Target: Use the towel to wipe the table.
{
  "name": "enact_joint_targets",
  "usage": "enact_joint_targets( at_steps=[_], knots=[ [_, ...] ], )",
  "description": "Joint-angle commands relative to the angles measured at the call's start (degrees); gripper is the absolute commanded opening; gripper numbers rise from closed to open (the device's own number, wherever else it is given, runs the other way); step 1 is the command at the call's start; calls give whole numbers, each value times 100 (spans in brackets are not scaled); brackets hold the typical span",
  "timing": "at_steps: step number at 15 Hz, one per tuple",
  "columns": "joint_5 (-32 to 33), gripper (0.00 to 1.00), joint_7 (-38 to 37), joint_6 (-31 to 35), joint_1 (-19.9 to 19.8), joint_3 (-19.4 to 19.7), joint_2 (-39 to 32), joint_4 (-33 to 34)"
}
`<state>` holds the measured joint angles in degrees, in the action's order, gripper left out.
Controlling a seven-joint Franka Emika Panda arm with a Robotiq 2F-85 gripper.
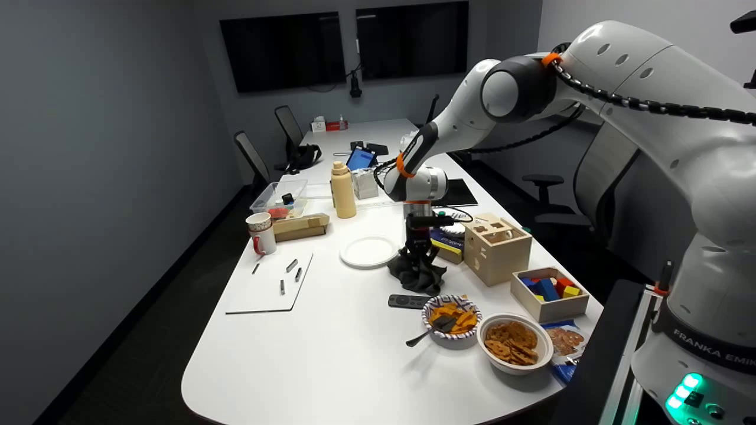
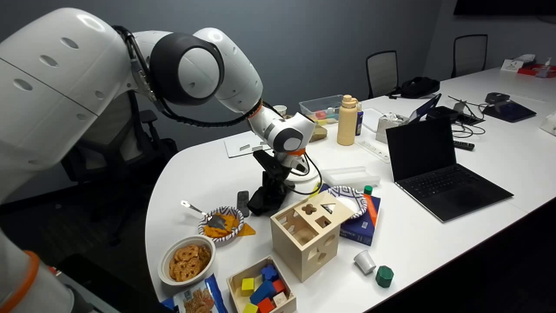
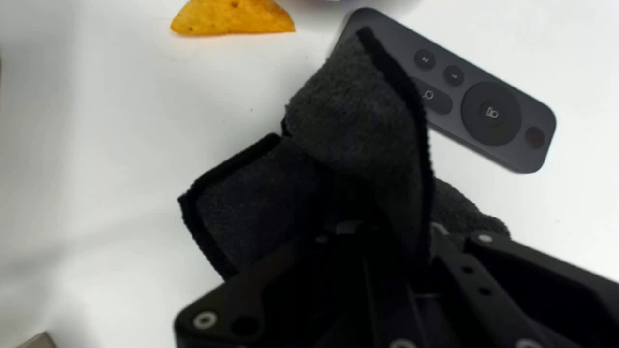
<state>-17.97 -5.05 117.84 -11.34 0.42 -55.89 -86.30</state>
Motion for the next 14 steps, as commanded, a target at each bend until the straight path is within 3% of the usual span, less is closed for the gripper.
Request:
enact_joint_targets(
  at_steps=[1,5,14],
  knots=[
    [-41,2,169,-267,-47,-112,-135,159],
    [-40,2,77,-377,-66,-28,-17,-69],
    [53,2,-390,-324,-132,581,298,-602]
  ],
)
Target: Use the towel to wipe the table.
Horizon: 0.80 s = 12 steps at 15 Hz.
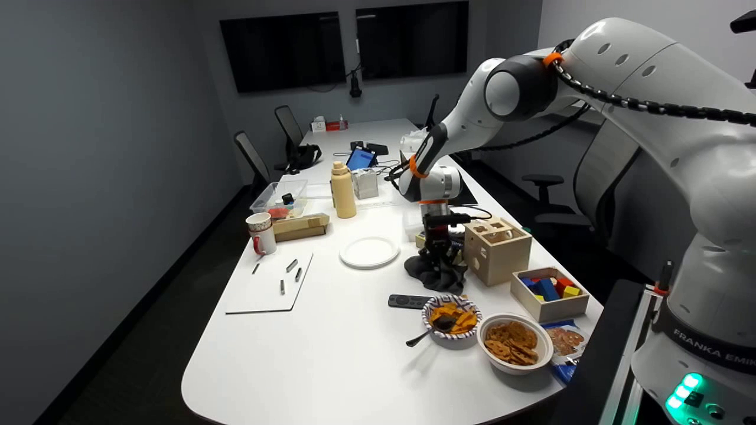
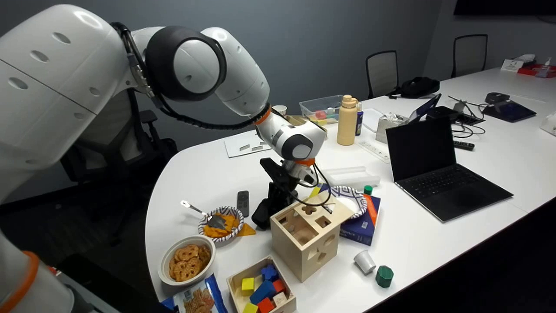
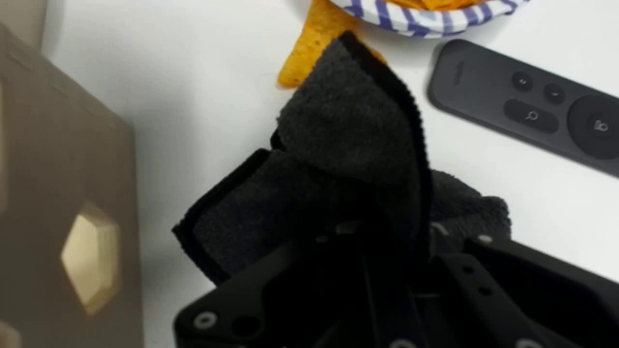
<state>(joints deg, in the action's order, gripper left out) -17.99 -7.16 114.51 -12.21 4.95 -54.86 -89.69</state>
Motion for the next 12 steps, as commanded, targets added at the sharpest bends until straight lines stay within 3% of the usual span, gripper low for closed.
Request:
enact_joint_targets(
  at_steps=[1,5,12],
  knots=[
    [54,2,-194,44,-67,172,176,-243],
    [-225,2,147,36,-304,-85,68,-16],
    [-218,2,493,-17,-242,-465,-265,544]
  ],
)
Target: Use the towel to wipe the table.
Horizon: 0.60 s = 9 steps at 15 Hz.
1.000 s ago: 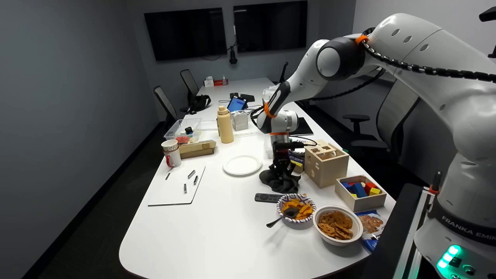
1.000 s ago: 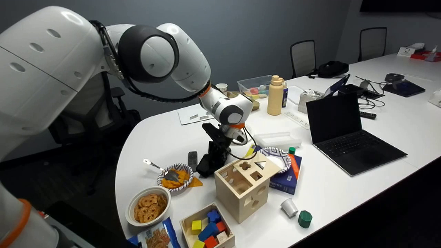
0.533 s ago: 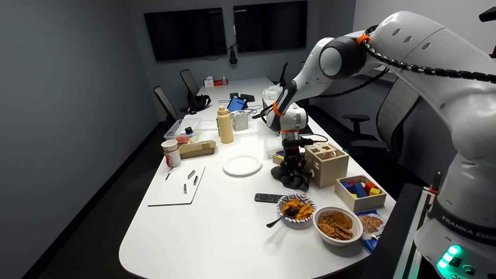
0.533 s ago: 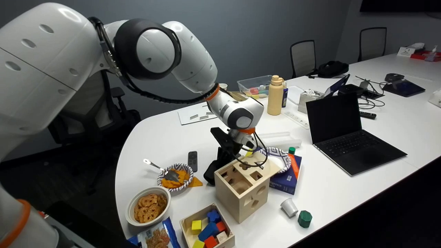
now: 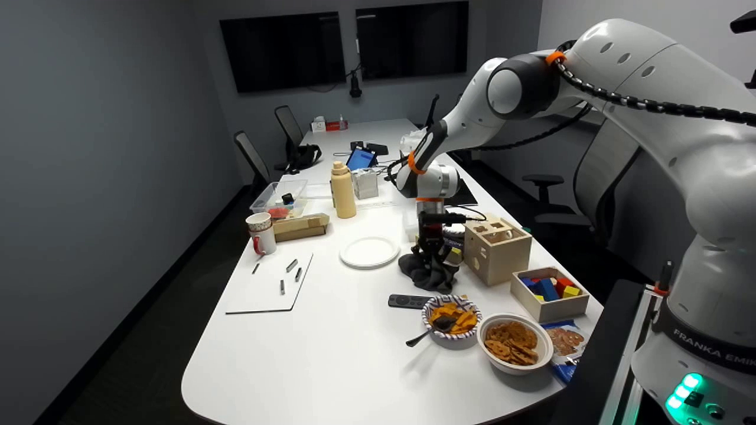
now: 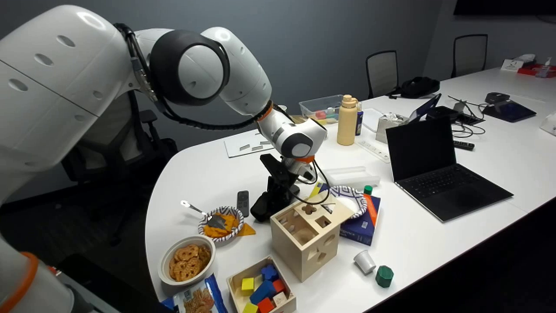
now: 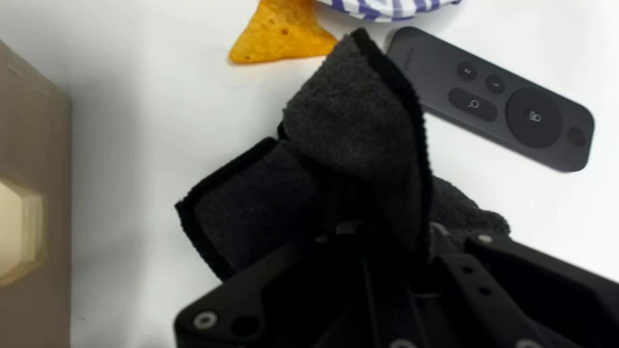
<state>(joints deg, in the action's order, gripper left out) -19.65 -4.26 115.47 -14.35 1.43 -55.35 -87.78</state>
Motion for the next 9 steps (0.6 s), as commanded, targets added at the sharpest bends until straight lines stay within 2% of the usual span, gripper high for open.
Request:
enact_joint_targets(
  at_steps=[1,4,9],
  knots=[
    [-38,2,229,-155,-24,-143,-267,434],
    [43,2,293,-404,10,-167,-324,502],
    [245,2,92,-773,143,40,31,97]
  ],
)
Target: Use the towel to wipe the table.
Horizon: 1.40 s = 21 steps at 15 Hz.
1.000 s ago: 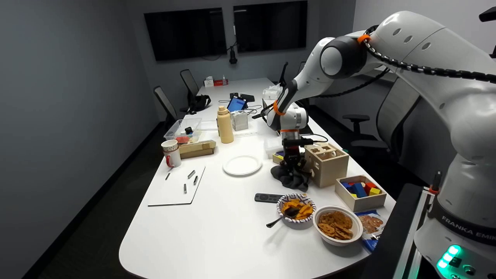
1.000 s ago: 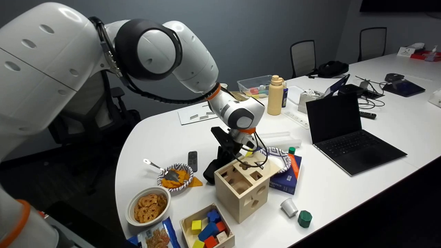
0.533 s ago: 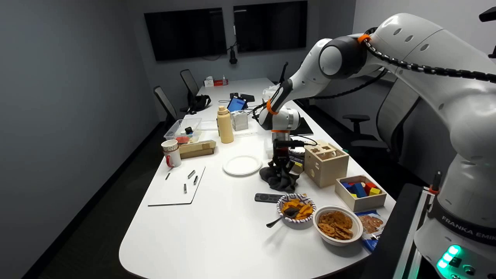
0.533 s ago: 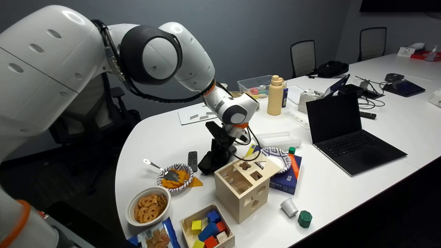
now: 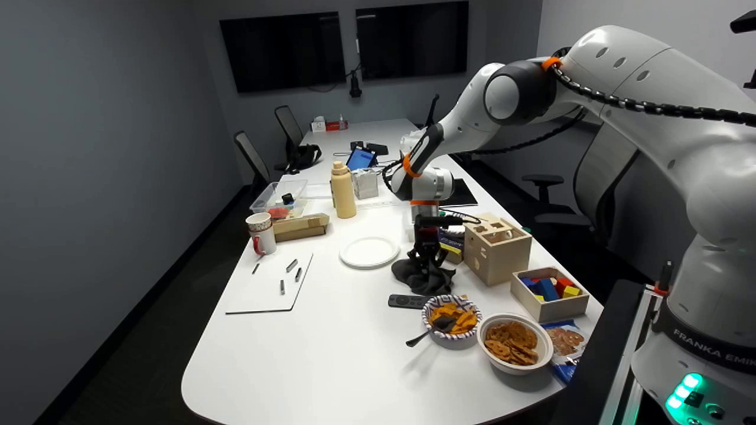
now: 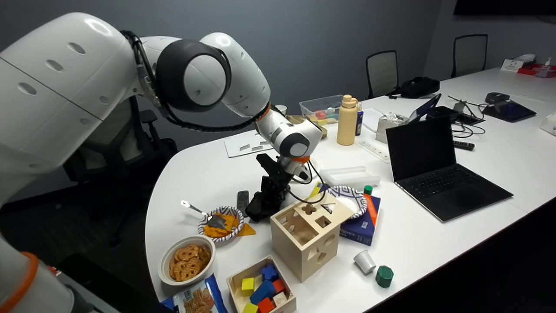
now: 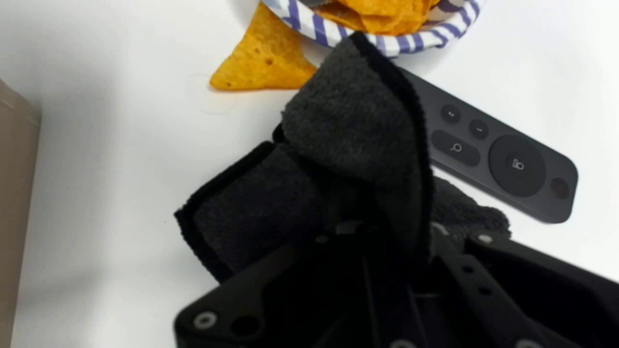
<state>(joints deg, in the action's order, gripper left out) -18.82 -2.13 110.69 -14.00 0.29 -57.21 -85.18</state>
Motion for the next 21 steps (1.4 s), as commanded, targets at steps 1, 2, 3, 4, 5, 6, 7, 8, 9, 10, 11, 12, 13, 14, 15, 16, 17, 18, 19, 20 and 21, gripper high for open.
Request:
enact_joint_targets(
  at_steps=[1,2,3,4,5,6,7,8,9,10,11,12,13,14,15,16,17,18,19,20,21],
  knots=[
    [250,2,-160,-417,145,224,296,-236],
    [333,2,-216,-484,183,296,360,-300],
    [444,2,-298,-577,231,389,409,-339],
    [572,2,-409,-646,289,500,449,-383],
    [685,2,-516,-700,339,600,466,-395],
    [809,2,-635,-737,386,698,469,-401],
    [922,2,-758,-729,441,790,468,-415],
    [1013,2,-832,-662,475,854,451,-413],
    [1060,2,-837,-539,485,865,430,-411],
    [1067,2,-819,-476,469,852,406,-388],
    [1034,2,-766,-326,454,809,386,-370],
    [984,2,-727,-180,443,762,367,-352],
    [953,2,-681,-26,436,716,359,-346],
    [921,2,-644,139,425,664,330,-300],
    [894,2,-605,303,427,602,310,-282],
    [893,2,-577,434,436,555,289,-261],
    [909,2,-561,560,448,522,260,-229],
    [921,2,-529,657,457,480,219,-181],
    [922,2,-465,727,456,430,177,-132],
    [903,2,-375,741,438,364,134,-75],
    [876,2,-288,745,419,298,113,-52]
  ],
)
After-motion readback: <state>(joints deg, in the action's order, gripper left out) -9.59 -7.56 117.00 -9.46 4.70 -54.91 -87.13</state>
